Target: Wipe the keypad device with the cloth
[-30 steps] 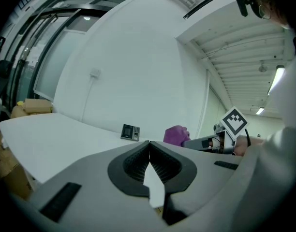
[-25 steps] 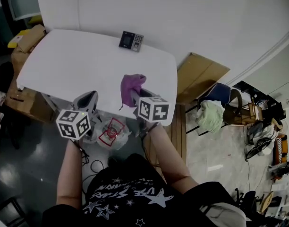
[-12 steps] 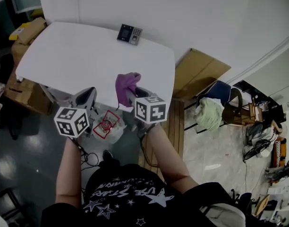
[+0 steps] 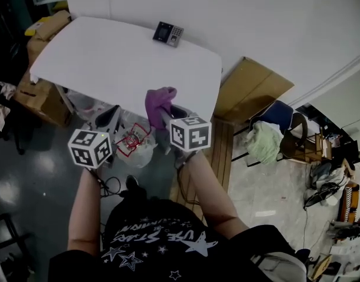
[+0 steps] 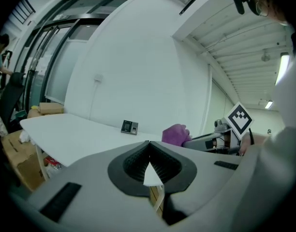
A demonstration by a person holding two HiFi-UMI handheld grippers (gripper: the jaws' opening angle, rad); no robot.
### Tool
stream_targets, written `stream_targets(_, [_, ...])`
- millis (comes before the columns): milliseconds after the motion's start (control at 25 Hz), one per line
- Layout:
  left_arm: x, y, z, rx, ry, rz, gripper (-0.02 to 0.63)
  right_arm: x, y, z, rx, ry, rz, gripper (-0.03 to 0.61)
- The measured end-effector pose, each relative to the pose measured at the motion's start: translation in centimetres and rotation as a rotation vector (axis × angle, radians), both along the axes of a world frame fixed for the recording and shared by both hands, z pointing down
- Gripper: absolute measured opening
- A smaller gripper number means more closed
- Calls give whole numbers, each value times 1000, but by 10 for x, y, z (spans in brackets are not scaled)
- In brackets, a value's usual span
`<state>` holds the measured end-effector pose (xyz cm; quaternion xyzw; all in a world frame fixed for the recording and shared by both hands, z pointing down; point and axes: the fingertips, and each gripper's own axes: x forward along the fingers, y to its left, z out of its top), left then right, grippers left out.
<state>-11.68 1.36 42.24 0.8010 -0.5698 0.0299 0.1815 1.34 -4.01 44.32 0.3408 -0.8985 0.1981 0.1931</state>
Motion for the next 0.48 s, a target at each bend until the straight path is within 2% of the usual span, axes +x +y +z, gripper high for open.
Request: stream_targets(480, [36, 53, -8, 5, -43, 6, 6, 16, 51, -14, 25, -4, -61, 95])
